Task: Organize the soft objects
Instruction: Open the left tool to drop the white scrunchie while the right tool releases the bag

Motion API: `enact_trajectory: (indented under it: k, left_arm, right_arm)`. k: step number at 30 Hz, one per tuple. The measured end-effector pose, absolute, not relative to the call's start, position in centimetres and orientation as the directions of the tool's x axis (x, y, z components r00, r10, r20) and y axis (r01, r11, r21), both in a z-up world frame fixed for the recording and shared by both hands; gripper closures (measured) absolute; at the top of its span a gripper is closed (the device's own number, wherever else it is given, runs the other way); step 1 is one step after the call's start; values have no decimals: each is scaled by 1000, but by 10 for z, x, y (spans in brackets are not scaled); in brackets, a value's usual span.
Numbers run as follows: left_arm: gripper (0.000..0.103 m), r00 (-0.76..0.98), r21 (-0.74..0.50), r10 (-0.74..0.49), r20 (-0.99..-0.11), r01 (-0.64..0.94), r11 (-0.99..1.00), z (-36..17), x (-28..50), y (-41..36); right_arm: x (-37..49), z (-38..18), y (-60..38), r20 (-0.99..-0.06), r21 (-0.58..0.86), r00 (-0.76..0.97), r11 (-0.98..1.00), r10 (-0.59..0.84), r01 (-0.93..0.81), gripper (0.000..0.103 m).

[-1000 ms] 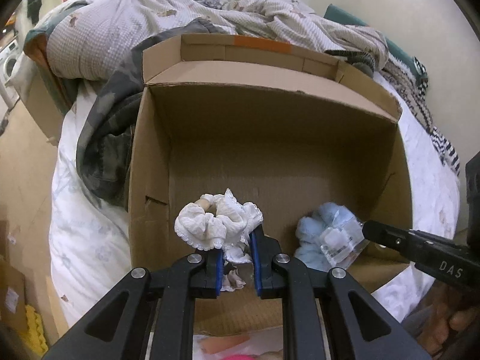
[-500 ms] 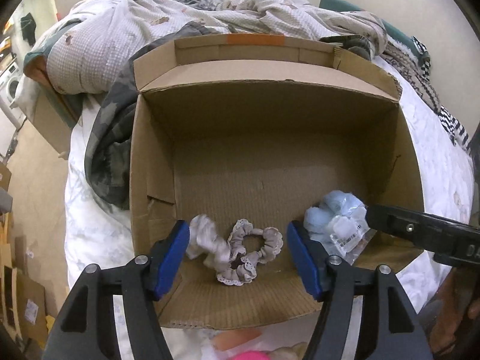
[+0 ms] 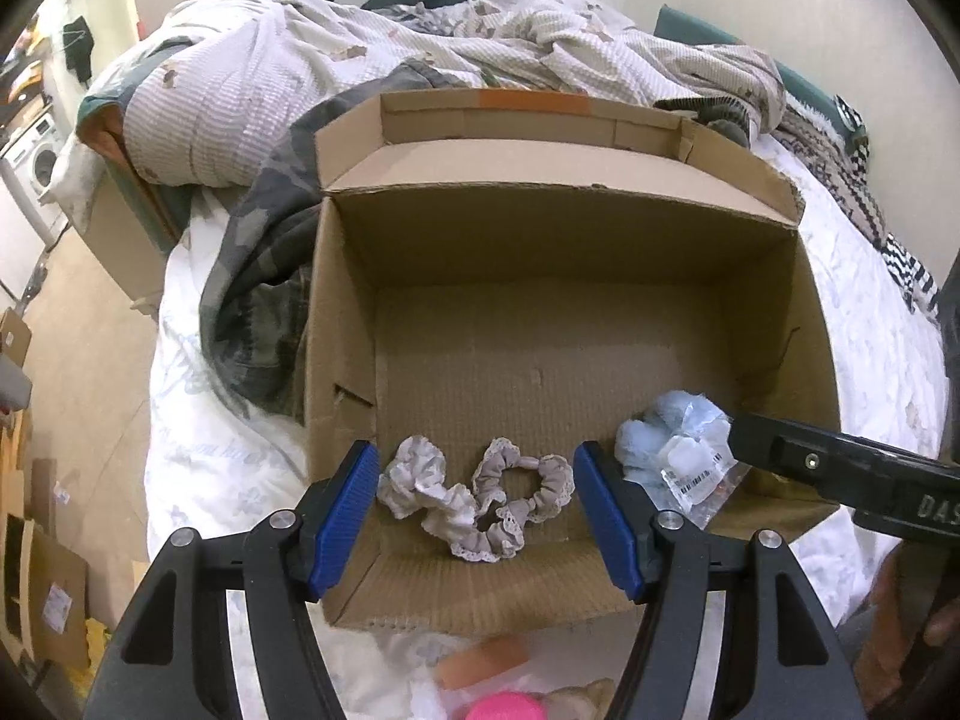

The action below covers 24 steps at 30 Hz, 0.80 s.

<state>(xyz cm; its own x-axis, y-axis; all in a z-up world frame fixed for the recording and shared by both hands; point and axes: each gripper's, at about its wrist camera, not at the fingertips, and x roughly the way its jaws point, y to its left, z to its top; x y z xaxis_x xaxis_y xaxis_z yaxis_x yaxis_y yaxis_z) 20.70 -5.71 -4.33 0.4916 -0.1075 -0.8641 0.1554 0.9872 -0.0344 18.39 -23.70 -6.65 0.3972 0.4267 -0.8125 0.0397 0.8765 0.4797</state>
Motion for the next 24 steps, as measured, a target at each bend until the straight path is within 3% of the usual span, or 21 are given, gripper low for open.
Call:
enact_trajectory:
  k: [24]
  left_arm:
    - [39,481,37,15,-877,36,999,-26,145,-9]
  right_arm:
    - [129,-38,-237,-785,492,437,870,439,9,26]
